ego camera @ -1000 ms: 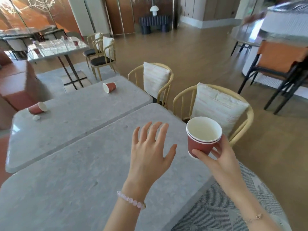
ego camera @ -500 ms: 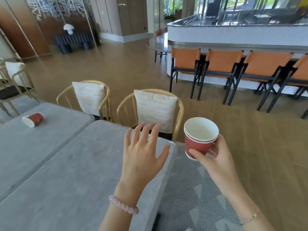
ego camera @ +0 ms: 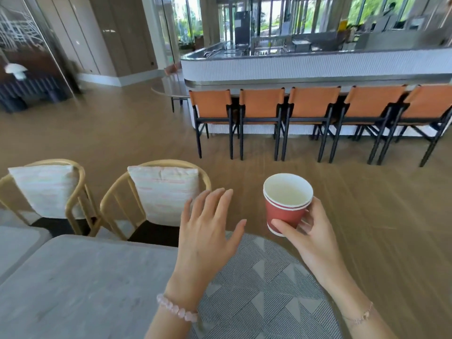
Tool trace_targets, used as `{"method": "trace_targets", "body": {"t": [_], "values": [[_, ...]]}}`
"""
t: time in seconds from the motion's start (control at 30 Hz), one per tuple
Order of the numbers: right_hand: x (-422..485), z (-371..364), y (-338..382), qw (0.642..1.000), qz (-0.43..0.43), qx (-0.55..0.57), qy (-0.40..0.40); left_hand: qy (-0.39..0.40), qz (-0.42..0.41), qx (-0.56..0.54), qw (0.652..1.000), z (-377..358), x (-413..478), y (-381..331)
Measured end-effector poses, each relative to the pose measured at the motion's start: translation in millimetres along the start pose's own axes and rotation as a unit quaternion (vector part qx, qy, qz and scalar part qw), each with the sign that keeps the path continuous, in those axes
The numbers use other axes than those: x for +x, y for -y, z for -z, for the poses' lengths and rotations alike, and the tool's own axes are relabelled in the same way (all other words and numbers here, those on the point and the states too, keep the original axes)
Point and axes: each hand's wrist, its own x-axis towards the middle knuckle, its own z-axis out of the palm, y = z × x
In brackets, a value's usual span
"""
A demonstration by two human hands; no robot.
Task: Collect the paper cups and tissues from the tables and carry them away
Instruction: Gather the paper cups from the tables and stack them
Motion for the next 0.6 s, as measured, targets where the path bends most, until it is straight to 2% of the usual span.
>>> {"method": "trace_targets", "body": {"t": [0.3,0.6], "values": [[102.8,45.0,-21.3,1.0,-0.001,0.023,0.008,0.011,0.022,-0.005,1.0,-62.0,84.2,-22.5],[204.6,56.8,-56.0,1.0,-0.013,0.015,-0.003,0.017,0.019,-0.008,1.0,-137.0,171.0,-10.4]]}}
